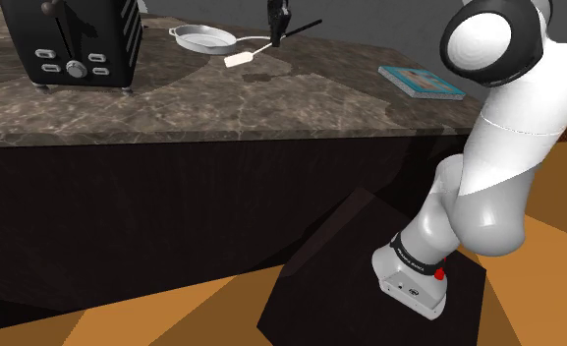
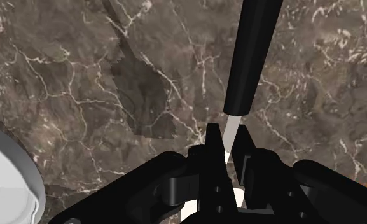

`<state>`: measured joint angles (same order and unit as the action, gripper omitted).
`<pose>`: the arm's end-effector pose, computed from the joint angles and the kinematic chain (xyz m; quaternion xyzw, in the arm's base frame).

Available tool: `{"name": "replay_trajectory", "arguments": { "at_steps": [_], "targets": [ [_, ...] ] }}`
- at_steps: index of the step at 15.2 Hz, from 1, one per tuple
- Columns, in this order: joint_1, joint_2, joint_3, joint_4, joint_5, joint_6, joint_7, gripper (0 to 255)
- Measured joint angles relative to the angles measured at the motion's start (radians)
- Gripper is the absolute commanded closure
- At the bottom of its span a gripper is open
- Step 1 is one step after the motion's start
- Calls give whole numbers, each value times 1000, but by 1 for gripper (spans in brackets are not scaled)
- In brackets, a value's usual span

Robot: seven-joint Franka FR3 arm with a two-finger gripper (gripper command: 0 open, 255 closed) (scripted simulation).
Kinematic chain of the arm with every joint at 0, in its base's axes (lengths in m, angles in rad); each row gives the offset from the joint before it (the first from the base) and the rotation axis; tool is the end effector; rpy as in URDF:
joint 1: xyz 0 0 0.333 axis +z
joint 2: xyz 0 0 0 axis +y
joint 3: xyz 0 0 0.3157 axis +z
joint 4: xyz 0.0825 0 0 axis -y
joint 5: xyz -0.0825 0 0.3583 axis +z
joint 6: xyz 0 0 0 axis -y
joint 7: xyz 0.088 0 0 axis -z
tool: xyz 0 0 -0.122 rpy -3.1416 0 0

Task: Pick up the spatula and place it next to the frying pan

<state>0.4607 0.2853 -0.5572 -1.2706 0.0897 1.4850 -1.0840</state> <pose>0.5959 0.0043 0.5932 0.8747 0.4835 -0.0289 0.0168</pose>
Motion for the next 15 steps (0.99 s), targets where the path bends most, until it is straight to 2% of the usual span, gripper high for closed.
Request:
{"name": "replay_trajectory", "arguments": {
  "at_steps": [2, 3, 15],
  "targets": [
    [-20, 93, 13, 133, 44, -49, 15, 255],
    [-20, 108, 17, 146, 51, -49, 21, 255],
    [20, 69, 19, -70, 31, 129, 33, 255]
  ]
}}
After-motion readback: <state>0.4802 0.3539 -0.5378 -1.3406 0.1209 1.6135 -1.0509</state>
